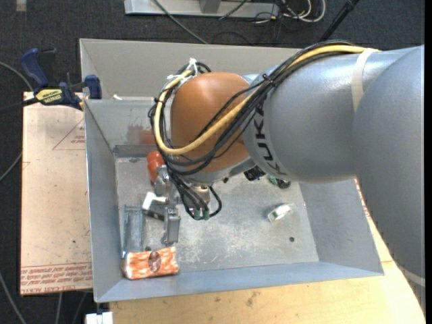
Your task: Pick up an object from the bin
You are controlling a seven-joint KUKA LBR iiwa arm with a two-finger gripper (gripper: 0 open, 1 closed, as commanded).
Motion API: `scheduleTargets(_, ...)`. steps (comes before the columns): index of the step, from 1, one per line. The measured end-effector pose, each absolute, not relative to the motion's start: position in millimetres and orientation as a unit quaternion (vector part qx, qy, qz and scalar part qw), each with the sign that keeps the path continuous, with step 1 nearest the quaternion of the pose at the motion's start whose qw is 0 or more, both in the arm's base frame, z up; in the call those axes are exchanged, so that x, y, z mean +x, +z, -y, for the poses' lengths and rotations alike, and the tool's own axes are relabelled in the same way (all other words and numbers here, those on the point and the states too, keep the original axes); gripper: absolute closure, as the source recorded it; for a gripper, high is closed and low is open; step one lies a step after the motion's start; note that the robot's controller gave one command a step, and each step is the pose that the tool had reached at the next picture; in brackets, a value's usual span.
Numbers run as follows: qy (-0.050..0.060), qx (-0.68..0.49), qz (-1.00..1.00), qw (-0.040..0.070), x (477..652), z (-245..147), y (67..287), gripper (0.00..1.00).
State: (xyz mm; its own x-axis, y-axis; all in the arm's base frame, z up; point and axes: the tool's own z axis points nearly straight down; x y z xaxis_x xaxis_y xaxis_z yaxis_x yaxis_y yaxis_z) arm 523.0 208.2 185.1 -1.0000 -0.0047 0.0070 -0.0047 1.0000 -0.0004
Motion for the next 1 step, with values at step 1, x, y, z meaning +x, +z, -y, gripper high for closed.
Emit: scheduleTargets(1,-0.001,0.0,1.0,0.0,524.8,-206.9,189.9,0.0)
